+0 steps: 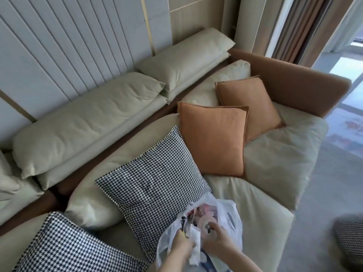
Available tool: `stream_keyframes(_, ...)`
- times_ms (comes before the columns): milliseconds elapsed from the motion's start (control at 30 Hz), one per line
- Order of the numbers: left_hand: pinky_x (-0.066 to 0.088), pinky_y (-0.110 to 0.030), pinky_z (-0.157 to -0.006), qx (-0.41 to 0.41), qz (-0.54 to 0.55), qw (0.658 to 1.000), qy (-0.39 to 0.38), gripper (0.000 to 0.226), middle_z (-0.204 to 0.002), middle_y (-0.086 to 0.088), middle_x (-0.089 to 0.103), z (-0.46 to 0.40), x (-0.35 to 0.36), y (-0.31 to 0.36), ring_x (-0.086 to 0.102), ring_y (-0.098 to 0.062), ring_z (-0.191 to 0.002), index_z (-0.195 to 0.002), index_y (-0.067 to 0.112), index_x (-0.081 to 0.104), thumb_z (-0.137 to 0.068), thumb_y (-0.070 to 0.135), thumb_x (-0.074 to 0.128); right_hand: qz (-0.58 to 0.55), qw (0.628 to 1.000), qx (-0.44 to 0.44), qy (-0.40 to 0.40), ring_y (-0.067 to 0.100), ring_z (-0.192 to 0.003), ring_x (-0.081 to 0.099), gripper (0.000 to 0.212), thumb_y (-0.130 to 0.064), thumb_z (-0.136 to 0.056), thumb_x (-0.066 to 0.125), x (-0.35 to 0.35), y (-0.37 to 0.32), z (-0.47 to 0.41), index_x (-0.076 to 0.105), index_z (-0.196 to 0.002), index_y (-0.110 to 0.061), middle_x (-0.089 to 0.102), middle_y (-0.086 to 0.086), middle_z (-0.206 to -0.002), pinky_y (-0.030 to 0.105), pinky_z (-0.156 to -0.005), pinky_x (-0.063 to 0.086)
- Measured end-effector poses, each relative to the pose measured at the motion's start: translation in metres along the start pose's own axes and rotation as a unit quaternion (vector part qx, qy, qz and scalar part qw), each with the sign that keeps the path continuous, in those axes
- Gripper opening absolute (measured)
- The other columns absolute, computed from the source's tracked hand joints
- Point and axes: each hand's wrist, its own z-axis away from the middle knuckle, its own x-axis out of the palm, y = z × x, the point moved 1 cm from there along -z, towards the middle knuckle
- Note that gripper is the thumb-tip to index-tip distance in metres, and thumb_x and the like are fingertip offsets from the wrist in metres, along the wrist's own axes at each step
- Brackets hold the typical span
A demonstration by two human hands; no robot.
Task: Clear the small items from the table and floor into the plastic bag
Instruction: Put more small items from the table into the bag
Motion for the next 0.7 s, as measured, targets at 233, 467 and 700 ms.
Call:
stream_keyframes(233, 0.045, -0.026, -0.077, 0.02, -0.027, 0.997, -0.071, 0.02, -0.088, 0.0, 0.053, -0.019, 0.012, -0.002, 0.053, -0.015, -0.081, -0.078, 0.023, 0.051, -0.095, 0.012, 0.048, -0.021, 0.999, 0.018, -0.024, 0.013, -0.109, 0.047, 0.067, 0.0, -0.079, 0.067, 0.005, 0.022, -0.02, 0.038, -0.138, -0.014, 0.044, 0.006, -0.136, 0.008, -0.073, 0.044)
stream_keyframes(467, 0.042, -0.024, -0.091, 0.044, -0.081, 0.99, -0.109, 0.041, -0.132, -0.006, 0.053, 0.006, 0.004, 0.006, 0.053, -0.019, -0.115, -0.129, 0.015, 0.052, -0.089, 0.005, 0.05, -0.023, 0.999, 0.032, 0.002, 0.016, -0.109, 0.05, 0.062, -0.002, -0.08, 0.065, -0.013, 0.026, 0.006, 0.04, -0.137, -0.011, 0.046, 0.008, -0.137, 0.027, -0.089, 0.048)
stream_keyframes(700, 0.048, -0.031, -0.094, 0.152, -0.125, 0.974, -0.115, 0.034, -0.126, 0.001, 0.056, 0.08, 0.009, 0.035, 0.058, -0.022, -0.112, -0.124, 0.017, 0.054, -0.091, 0.025, 0.056, 0.068, 0.996, -0.022, 0.059, 0.015, -0.113, 0.052, 0.052, -0.022, -0.088, 0.059, -0.045, 0.02, 0.075, 0.043, -0.137, -0.018, 0.051, 0.001, -0.13, 0.025, -0.091, 0.046)
